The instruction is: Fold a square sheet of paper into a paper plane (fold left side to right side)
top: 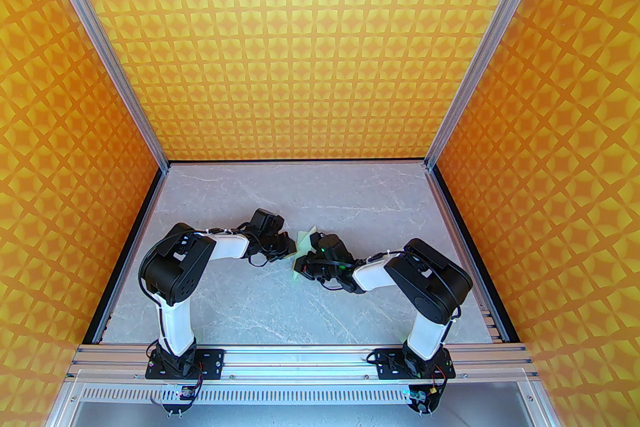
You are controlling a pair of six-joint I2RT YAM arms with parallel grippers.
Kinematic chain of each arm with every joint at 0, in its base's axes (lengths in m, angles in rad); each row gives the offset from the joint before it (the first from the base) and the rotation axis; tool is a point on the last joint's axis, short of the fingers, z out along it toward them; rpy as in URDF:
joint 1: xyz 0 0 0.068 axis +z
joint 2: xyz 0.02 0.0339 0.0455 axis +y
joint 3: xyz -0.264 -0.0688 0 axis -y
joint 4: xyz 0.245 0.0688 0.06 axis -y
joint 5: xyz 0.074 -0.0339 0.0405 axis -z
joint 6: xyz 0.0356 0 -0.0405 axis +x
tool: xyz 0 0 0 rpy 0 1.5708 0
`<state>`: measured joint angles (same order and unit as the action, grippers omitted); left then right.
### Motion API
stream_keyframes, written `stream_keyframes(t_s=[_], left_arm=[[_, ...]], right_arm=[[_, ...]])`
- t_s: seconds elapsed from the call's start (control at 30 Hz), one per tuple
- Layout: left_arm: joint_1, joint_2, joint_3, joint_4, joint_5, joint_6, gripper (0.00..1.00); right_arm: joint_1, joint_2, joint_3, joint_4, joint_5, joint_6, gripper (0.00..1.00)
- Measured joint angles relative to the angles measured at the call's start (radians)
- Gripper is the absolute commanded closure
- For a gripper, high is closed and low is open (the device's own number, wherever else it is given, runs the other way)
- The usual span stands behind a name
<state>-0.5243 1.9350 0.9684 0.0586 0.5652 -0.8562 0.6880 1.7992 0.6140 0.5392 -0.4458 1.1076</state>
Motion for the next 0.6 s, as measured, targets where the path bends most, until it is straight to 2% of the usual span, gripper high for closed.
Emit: stream_keyframes(t_s=[0.6], left_arm=[[-0.001,0.0,0.0,0.006,0.007,0.0,0.86]], right_arm=[[0.0,0.013,0.003,0.01,0.0,0.007,0.91]])
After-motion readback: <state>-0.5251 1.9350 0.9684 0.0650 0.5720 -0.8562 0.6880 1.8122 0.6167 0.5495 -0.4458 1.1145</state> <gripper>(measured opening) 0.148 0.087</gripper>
